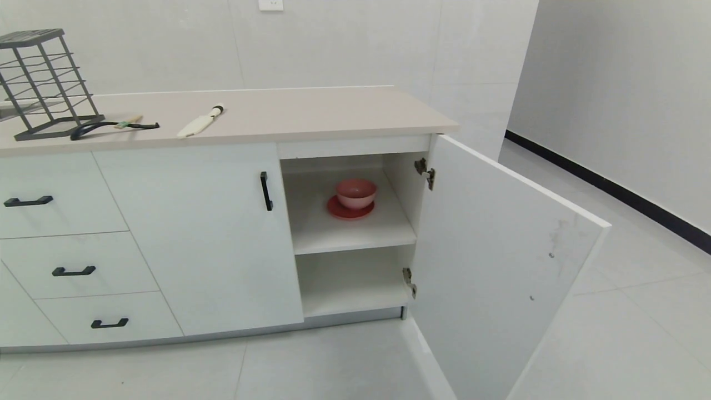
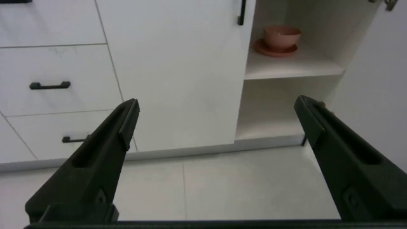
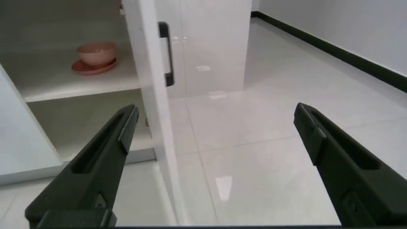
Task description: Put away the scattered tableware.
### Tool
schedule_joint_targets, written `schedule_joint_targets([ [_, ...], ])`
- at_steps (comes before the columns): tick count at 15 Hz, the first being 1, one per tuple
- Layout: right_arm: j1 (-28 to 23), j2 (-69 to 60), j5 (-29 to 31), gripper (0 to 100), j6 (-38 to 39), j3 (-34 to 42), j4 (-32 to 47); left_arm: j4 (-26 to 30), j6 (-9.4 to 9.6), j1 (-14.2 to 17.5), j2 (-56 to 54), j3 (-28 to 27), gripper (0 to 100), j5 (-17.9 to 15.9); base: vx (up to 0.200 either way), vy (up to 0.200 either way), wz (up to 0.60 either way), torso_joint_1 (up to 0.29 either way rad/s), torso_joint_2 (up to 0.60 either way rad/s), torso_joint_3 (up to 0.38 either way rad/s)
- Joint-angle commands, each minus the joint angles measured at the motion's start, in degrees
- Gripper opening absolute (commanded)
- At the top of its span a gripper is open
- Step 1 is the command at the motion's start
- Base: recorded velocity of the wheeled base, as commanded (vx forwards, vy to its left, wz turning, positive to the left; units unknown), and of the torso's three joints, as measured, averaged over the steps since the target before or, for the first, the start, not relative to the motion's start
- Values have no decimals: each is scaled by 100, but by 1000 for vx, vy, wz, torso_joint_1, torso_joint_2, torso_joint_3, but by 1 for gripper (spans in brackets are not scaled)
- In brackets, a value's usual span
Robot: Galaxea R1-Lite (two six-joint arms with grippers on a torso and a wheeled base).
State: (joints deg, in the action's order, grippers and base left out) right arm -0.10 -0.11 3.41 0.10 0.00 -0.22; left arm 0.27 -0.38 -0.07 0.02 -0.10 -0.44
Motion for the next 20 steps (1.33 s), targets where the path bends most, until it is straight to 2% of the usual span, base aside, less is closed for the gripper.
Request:
schedule_joint_targets([
  [1,1,11,1,100,-1,0,-4,0,3,-1,-2,1,100,0,0,-200,0,2,2,2],
  [5,1,11,1,100,-1,0,-4,-9,-15,-1,-2,1,100,9,-150,-50,0,4,5,1],
  [8,1,11,1,100,-19,0,-4,0,-6,-1,-2,1,100,9,0,0,0,0,0,0],
  [11,1,11,1,100,-1,0,-4,-9,-6,-1,-2,1,100,9,-200,0,0,4,2,1],
  [15,1,11,-43,100,17,0,4,-9,3,-1,-2,1,100,9,0,0,0,0,0,0],
  [16,10,11,-104,0,17,0,4,0,-6,-1,-2,1,100,9,0,0,0,0,0,0],
  [20,10,11,-385,0,-229,0,-13,-9,-6,-1,-2,1,100,9,0,0,0,0,0,0],
])
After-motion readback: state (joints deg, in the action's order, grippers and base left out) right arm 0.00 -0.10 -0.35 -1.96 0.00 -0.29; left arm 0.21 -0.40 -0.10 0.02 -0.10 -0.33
